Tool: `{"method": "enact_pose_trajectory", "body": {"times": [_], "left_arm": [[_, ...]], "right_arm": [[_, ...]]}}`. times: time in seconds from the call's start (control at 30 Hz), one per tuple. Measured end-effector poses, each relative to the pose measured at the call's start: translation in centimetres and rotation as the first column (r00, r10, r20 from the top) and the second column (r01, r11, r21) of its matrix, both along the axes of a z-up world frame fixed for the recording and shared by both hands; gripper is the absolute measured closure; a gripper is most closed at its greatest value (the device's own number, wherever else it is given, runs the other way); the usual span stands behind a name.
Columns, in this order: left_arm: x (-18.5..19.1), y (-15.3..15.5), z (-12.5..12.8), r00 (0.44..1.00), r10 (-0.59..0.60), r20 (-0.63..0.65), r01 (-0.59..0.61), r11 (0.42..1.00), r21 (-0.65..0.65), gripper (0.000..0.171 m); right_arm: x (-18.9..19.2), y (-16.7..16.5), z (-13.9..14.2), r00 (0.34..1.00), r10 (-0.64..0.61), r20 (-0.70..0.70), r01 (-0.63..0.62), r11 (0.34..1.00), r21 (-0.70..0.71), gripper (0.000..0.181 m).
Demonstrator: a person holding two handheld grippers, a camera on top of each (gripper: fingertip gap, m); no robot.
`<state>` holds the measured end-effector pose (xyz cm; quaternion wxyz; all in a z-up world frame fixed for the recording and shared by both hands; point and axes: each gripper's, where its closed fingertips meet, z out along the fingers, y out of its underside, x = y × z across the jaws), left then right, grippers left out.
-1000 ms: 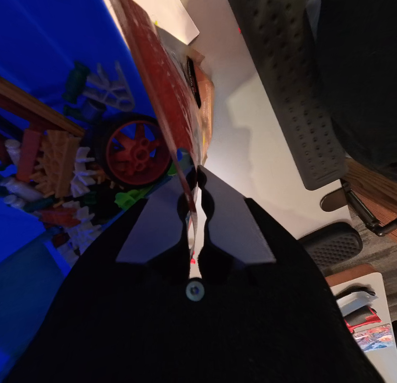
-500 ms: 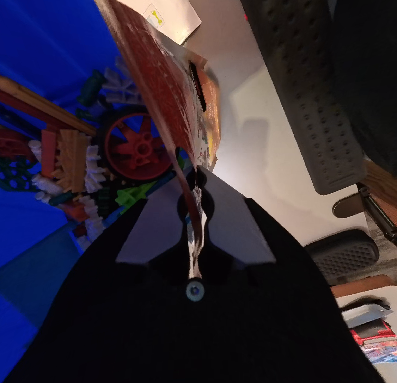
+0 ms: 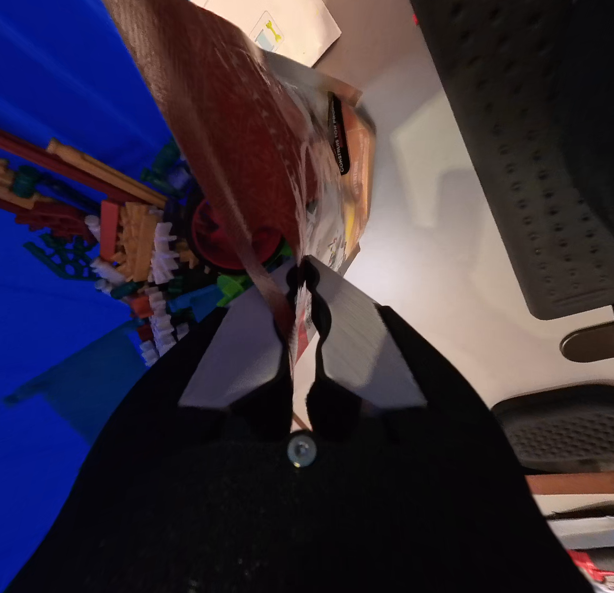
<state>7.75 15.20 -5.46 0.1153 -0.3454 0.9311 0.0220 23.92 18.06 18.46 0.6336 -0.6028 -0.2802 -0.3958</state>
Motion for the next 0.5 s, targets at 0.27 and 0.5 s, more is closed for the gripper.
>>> {"method": "enact_pose_trajectory", "body": {"times": [0.27, 0.5], "left_arm": [[-0.32, -0.51, -0.23, 1.0, -0.005, 0.022, 0.004, 1.0, 0.029, 0.171], [-0.57, -0.85, -0.25, 1.0, -0.001, 0.029, 0.0, 0.999, 0.037, 0.171]], "right_arm": [[0.58, 0.01, -0.71, 0.999, -0.008, -0.045, 0.007, 0.999, -0.035, 0.181], [0.22, -0.22, -0.77, 0.999, 0.007, -0.054, -0.008, 0.999, -0.034, 0.181]]}}
